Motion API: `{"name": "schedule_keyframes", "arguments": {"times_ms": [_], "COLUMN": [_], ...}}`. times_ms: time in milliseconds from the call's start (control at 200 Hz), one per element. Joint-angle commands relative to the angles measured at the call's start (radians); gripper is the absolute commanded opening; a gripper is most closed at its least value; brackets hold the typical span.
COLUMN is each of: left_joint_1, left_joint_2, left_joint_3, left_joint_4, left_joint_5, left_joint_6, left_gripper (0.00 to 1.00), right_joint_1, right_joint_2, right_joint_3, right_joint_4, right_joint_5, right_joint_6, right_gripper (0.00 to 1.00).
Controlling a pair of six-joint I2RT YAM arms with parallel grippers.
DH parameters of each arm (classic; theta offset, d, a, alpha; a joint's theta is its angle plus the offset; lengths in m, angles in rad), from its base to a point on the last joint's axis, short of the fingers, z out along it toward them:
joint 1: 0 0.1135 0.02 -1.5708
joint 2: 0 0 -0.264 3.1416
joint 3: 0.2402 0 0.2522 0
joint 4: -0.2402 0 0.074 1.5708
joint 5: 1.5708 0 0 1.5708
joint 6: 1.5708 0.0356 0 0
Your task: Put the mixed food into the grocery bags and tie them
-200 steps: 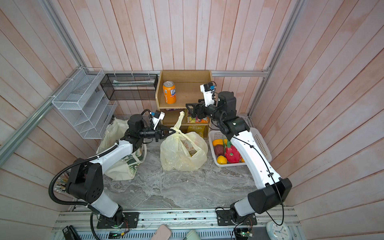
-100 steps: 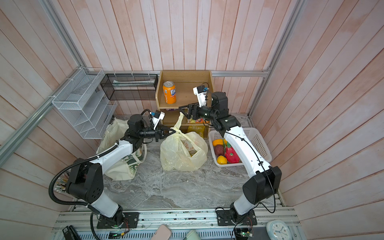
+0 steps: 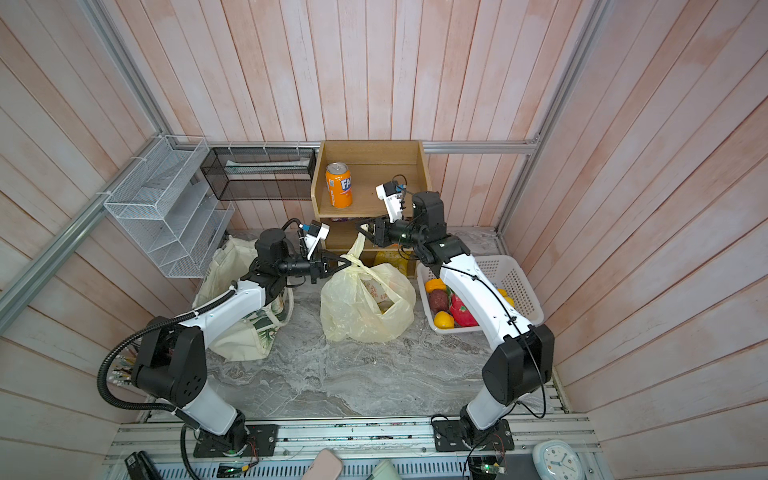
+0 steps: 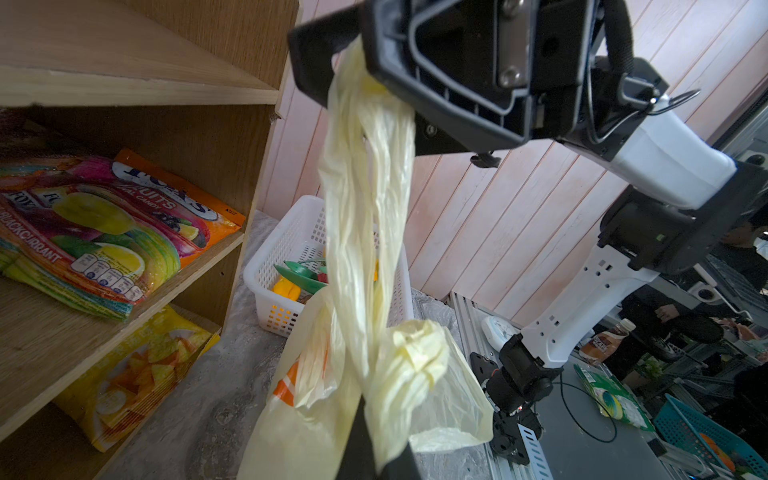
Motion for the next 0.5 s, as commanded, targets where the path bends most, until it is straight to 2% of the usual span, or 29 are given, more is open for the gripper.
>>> {"name": "schedule_keyframes", "arguments": {"times_ms": [0, 190, 495], "left_joint_1": [0.004, 0.017, 0.016], "left_joint_2": [0.003, 0.031, 0.046], "left_joint_3": [0.001, 0.021, 0.037], "left_joint_4": [0.024, 0.018, -0.006], "left_joint_5": [-0.006, -0.075, -0.095], "left_joint_6": [-0.018, -0.101, -0.110], "left_gripper": [0.00, 0.00, 0.00], "right_joint_1": [-0.003, 0.032, 0.215], "right_joint_2": [-0.013, -0.091, -0.221], "right_joint_3": [-0.014, -0.096, -0.303], "right_joint_4": [0.032, 0.060, 0.055], "right_joint_5": [-0.006, 0.029, 0.295], "right_joint_6": [0.000, 0.014, -0.035], "right_gripper": [0.00, 0.00, 0.00]}}
